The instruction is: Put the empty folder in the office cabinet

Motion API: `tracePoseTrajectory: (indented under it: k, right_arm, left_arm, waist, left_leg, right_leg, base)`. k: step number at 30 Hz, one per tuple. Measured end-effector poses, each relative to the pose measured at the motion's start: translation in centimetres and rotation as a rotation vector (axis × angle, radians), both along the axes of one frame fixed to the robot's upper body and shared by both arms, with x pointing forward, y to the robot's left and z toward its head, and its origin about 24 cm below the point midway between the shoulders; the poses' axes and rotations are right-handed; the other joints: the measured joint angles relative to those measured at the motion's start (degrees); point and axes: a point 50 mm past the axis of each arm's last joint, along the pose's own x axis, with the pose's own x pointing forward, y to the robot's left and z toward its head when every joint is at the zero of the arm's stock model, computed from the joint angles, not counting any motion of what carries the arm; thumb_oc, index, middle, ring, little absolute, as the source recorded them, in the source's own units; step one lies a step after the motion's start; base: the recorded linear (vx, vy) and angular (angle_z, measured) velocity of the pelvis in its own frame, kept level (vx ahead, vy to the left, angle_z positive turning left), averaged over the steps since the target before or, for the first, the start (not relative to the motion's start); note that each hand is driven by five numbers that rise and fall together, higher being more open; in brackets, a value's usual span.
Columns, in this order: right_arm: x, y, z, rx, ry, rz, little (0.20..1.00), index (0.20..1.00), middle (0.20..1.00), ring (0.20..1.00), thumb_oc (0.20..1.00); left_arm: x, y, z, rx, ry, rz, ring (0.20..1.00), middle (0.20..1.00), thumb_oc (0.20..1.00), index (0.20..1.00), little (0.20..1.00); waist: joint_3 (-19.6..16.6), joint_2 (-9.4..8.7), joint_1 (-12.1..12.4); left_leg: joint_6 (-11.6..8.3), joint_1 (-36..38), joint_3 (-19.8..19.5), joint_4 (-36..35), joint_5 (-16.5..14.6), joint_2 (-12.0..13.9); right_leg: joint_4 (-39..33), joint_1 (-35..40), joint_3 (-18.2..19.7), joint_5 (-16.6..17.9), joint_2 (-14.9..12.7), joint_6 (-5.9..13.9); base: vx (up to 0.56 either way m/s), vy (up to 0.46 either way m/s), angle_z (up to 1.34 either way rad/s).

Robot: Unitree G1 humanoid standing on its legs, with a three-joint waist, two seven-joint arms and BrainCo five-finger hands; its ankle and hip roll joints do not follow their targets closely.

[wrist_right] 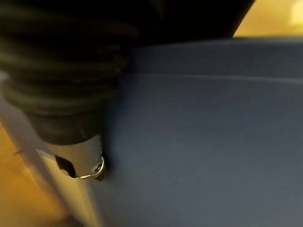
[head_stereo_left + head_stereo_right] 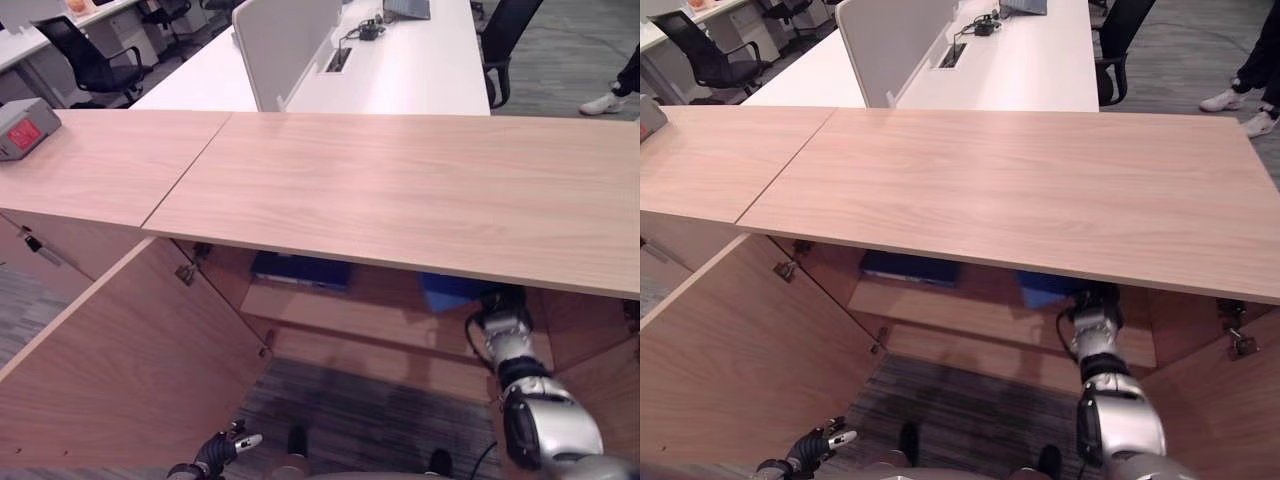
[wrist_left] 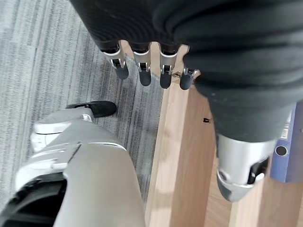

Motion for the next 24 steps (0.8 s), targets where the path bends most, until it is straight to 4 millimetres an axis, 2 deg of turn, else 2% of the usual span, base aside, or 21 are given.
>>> tracePoseTrajectory:
  k: [2, 5, 8, 11, 12, 15, 16, 19, 24]
  right_arm:
    - [0.4, -0.6, 1.2, 0.019, -0.036, -0.028, 0.2, 0.2, 0.2, 0.2, 0.2]
    - [1.3, -2.5, 4.9, 0.039, -0.144, -0.114, 0.2, 0.2, 0.2, 0.2, 0.2]
    - [1.9, -3.1, 7.1, 0.052, -0.204, -0.141, 0.2, 0.2, 0.2, 0.2, 0.2]
    - [2.4, -2.9, 8.2, 0.069, -0.229, -0.153, 0.2, 0.2, 0.2, 0.2, 0.2]
    - [2.6, -3.2, 9.3, 0.093, -0.246, -0.179, 0.2, 0.2, 0.2, 0.2, 0.2]
    - [2.4, -3.6, 9.6, 0.139, -0.255, -0.216, 0.2, 0.2, 0.2, 0.2, 0.2]
    - [2.4, -3.9, 10.5, 0.147, -0.27, -0.25, 0.2, 0.2, 0.2, 0.2, 0.2]
    - [2.5, -4.0, 11.2, 0.155, -0.276, -0.276, 0.2, 0.2, 0.2, 0.2, 0.2]
    - [2.6, -4.1, 12.1, 0.178, -0.279, -0.317, 0.2, 0.2, 0.2, 0.2, 0.2]
  left_arm:
    - [0.1, -0.4, 0.0, -0.013, -0.005, -0.018, 1.0, 1.0, 1.0, 1.0, 1.0]
    - [1.2, -0.8, 0.3, -0.024, -0.031, -0.041, 1.0, 1.0, 1.0, 1.0, 1.0]
    - [2.1, -1.1, 0.5, -0.031, -0.053, -0.049, 1.0, 1.0, 1.0, 1.0, 1.0]
    - [2.6, -1.5, 0.7, -0.032, -0.073, -0.071, 1.0, 1.0, 1.0, 1.0, 1.0]
    - [3.4, -2.3, 0.9, -0.039, -0.092, -0.116, 1.0, 1.0, 1.0, 1.0, 1.0]
    - [4.2, -2.9, 1.4, -0.049, -0.132, -0.146, 1.0, 1.0, 1.0, 1.0, 1.0]
    - [5.1, -3.5, 1.9, -0.06, -0.179, -0.171, 1.0, 1.0, 1.0, 1.0, 1.0]
    - [6.5, -3.7, 2.7, -0.065, -0.233, -0.176, 1.0, 1.0, 1.0, 1.0, 1.0]
    - [8.5, -3.7, 3.8, -0.044, -0.292, -0.225, 1.0, 1.0, 1.0, 1.0, 1.0]
  waist:
    - [0.9, 1.45, 0.4]
    - [3.5, 4.78, 0.3]
    - [5.6, 6.83, 0.4]
    - [7.7, 7.45, 0.4]
    - [8.7, 8.01, 0.1]
    - [9.4, 8.9, 0.5]
    - [11.0, 10.27, 0.6]
    - [12.6, 11.57, 1.1]
    - [14.7, 11.76, 1.5]
  left_leg:
    - [0.09, -1.5, -0.5, 0.1, 1.0, -0.2]
    - [0.34, -4.6, -0.7, 0.1, 1.7, -0.4]
    - [0.37, -6.8, -1.0, 0.1, 2.3, -0.7]
    - [0.53, -7.6, -0.8, 0.1, 2.5, -1.1]
    - [0.67, -9.5, -0.8, 0.1, 2.4, -1.8]
    - [1.27, -10.9, -0.8, 0.2, 3.2, -2.5]
    - [1.67, -12.0, -0.7, 0.2, 3.5, -3.3]
    - [1.76, -13.3, -0.6, 0.2, 3.6, -3.6]
    - [1.85, -15.5, -0.8, 0.7, 3.7, -4.1]
  right_leg:
    - [0.0, -1.4, -0.1, 0.8, 0.0, -0.34]
    - [0.4, -4.3, -0.3, 1.4, -0.4, -0.03]
    - [0.4, -6.3, -0.3, 2.1, -0.6, -0.01]
    - [0.4, -7.5, -0.1, 2.2, -1.5, -0.11]
    - [0.7, -9.4, -0.5, 2.7, -2.0, -0.07]
    - [1.0, -10.9, -0.5, 2.9, -2.9, 0.12]
    - [1.1, -12.2, -0.3, 3.3, -3.6, 0.64]
    - [2.4, -14.1, -0.3, 3.3, -4.1, 0.52]
    - [7.2, -18.0, 0.0, 1.0, -5.2, 0.96]
  base:
    - [-0.11, 0.019, 0.06]
    - [-0.08, 0.01, 0.04]
    - [-0.07, 0.02, 0.03]
    - [-0.05, 0.028, -0.02]
    - [-0.01, 0.027, 0.05]
    - [-0.05, 0.02, 0.05]
    - [-0.05, 0.017, 0.03]
    - [-0.04, 0.007, 0.0]
    - [-0.05, -0.005, 0.05]
